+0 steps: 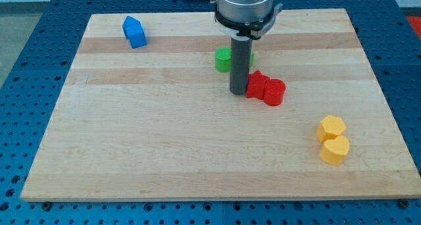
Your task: Move the yellow blocks to the top right of the red circle
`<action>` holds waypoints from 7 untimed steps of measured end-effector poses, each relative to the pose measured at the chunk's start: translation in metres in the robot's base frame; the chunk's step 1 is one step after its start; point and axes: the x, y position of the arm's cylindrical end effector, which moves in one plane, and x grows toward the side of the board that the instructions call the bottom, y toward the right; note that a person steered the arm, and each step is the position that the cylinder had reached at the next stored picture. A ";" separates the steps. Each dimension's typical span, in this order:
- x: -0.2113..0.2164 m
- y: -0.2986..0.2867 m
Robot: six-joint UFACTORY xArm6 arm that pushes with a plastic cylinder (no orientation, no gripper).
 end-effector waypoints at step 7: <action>0.159 0.125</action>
